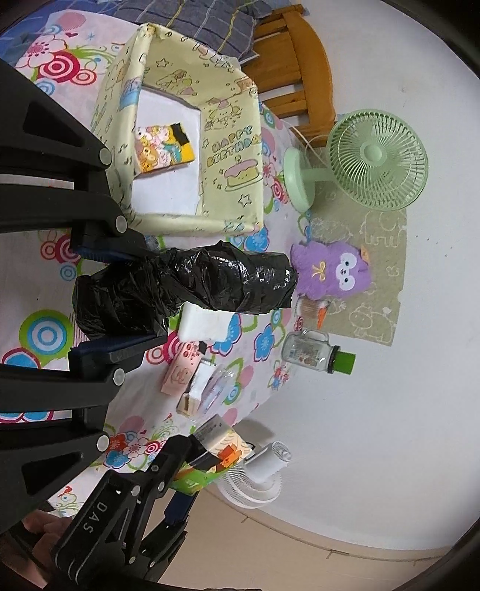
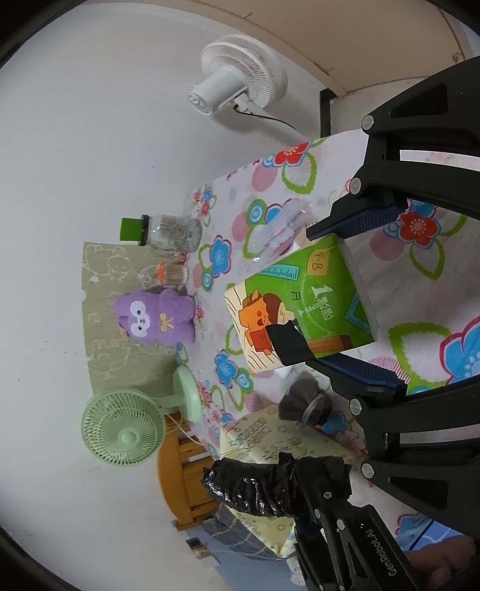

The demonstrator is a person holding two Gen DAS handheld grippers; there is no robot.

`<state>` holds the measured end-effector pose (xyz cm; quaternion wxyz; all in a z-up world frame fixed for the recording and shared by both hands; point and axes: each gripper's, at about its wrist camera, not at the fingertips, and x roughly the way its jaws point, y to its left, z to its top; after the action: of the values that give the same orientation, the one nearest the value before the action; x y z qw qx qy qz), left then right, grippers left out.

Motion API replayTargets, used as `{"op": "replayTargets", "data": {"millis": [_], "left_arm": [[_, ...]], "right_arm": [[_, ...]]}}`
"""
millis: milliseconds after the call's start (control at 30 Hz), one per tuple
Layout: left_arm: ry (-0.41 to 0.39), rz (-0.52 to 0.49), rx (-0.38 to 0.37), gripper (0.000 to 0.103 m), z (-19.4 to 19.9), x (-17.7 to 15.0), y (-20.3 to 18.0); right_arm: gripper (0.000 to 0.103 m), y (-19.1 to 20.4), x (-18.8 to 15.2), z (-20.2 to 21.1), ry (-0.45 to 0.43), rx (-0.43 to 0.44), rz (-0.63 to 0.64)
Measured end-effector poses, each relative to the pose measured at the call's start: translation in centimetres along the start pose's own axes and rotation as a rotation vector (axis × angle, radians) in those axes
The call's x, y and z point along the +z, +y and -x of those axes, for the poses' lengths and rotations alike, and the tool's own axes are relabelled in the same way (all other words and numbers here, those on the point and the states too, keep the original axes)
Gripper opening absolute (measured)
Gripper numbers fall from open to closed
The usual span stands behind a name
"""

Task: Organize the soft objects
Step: 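Carry the umbrella with the left gripper into the basket while the right drops the tissue box in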

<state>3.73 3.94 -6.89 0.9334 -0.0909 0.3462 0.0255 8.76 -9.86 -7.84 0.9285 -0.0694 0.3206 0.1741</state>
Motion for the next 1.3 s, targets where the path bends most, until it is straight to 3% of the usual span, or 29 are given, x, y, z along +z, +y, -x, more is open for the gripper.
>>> {"op": "replayTargets", "data": {"millis": [500, 1300], "left_arm": [[-0.065, 0.031, 0.044, 0.033, 1.7, 1.3, 3.2], [-0.104, 0.146, 0.137, 0.033, 3.0, 2.5, 11.1]], "right_arm": [[0.063, 2.9, 2.5, 0.3, -0.048, 0.029, 0.020], [0.063, 12.5, 6.6, -2.6, -0.050, 0.160, 0.169]]}}
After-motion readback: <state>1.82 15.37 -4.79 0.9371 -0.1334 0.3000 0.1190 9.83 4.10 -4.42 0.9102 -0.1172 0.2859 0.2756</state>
